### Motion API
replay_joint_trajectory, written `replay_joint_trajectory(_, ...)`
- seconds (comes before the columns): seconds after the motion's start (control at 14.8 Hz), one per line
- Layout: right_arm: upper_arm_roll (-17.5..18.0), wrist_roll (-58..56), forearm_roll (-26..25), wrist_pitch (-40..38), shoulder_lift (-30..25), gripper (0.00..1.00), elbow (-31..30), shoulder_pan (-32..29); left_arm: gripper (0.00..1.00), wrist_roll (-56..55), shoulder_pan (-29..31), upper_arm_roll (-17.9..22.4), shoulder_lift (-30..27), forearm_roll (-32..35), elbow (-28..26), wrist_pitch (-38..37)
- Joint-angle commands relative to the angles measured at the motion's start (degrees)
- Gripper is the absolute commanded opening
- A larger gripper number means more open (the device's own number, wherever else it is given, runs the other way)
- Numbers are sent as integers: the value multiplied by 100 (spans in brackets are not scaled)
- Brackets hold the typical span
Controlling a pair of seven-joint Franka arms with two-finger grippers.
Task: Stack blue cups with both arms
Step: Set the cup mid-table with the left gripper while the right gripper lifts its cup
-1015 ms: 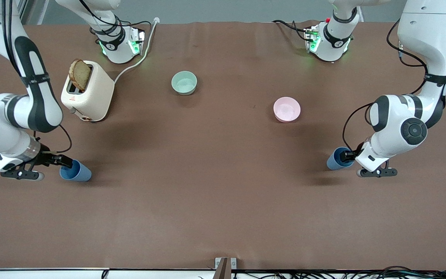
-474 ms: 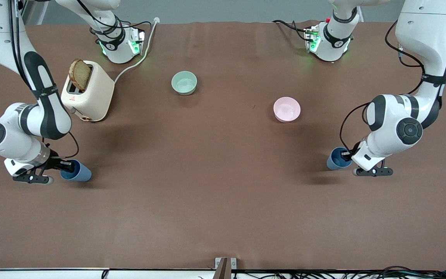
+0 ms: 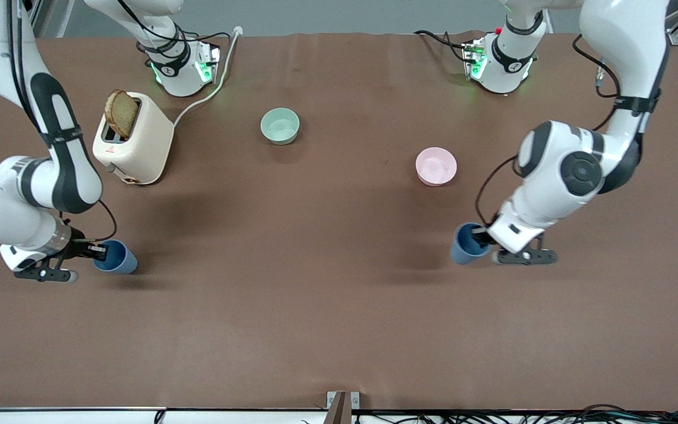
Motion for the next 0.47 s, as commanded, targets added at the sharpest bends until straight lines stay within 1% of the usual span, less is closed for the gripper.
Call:
replay_joint_trajectory(0.0, 28, 84, -33, -860, -1068, 7, -173, -18, 0, -1246, -830, -64, 405, 6, 595, -214)
replay_joint_trajectory(0.2, 28, 84, -68, -1817, -1657, 7, 46, -27, 0, -2556, -1701, -38, 1011, 120, 1095, -214)
replay_joint_trajectory(0.27, 28, 93, -68, -2125, -1816, 6, 134, -27, 0, -2873, -1904, -29, 1196, 173, 1236, -214)
replay_joint_trajectory(0.41, 19, 119, -103, -2470, -2141, 4, 179, -36, 0, -3253, -2221, -29, 1557, 365, 1421, -205)
